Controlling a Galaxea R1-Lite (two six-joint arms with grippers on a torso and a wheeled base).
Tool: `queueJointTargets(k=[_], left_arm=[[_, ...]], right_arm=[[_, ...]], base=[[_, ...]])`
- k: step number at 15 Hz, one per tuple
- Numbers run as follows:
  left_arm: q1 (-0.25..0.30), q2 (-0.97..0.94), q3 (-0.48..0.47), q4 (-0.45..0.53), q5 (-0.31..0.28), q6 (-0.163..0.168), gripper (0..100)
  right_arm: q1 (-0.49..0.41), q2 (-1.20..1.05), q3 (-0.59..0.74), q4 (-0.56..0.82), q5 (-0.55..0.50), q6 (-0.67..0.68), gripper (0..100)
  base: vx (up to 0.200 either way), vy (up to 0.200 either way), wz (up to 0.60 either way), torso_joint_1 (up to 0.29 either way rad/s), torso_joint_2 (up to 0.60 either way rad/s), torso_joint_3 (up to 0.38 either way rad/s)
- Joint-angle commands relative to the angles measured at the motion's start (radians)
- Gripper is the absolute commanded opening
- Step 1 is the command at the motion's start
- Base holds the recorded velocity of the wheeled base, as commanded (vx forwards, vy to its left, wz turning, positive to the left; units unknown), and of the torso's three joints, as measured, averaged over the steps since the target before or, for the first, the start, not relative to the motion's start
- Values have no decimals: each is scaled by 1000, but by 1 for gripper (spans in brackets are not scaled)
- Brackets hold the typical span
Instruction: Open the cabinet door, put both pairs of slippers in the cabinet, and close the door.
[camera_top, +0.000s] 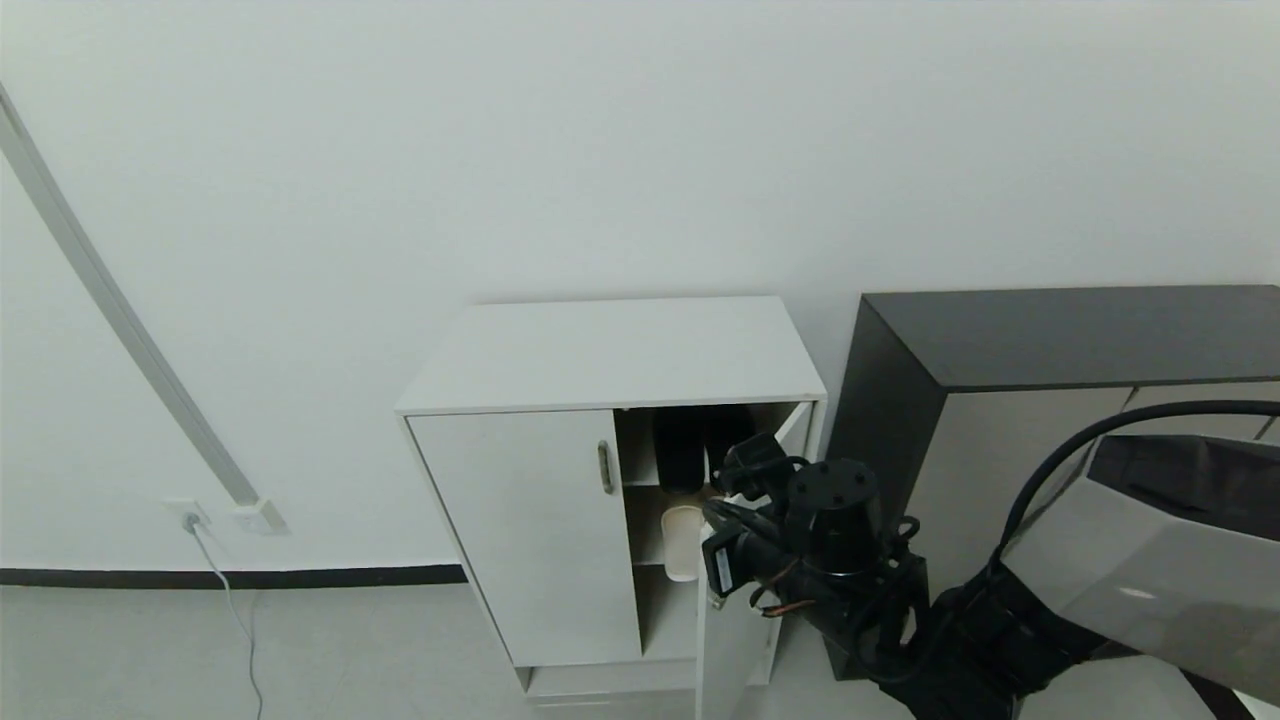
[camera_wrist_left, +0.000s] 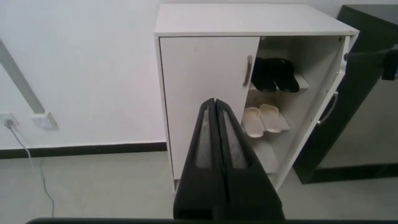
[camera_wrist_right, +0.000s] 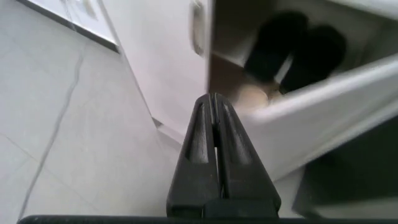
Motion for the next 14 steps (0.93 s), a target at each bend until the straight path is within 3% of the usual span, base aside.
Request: queueJointTargets(k=[1, 7, 11, 14], left_arm=[[1, 0, 0, 0, 0, 0, 0], [0, 0, 0, 0, 0, 0, 0], [0, 0, 0, 0, 0, 0, 0], [0, 0, 0, 0, 0, 1, 0]], right_arm=[[1, -3, 9, -5, 1, -2, 0], [-40, -152, 164, -1, 4, 6, 0], [-49, -228, 374, -43, 5, 8, 0], [-49, -207, 469, -140, 4, 8, 0]], base=[[0, 0, 0, 0, 0, 0], [0, 0, 0, 0, 0, 0], [0, 0, 0, 0, 0, 0], [200, 0, 0, -6, -1, 2]])
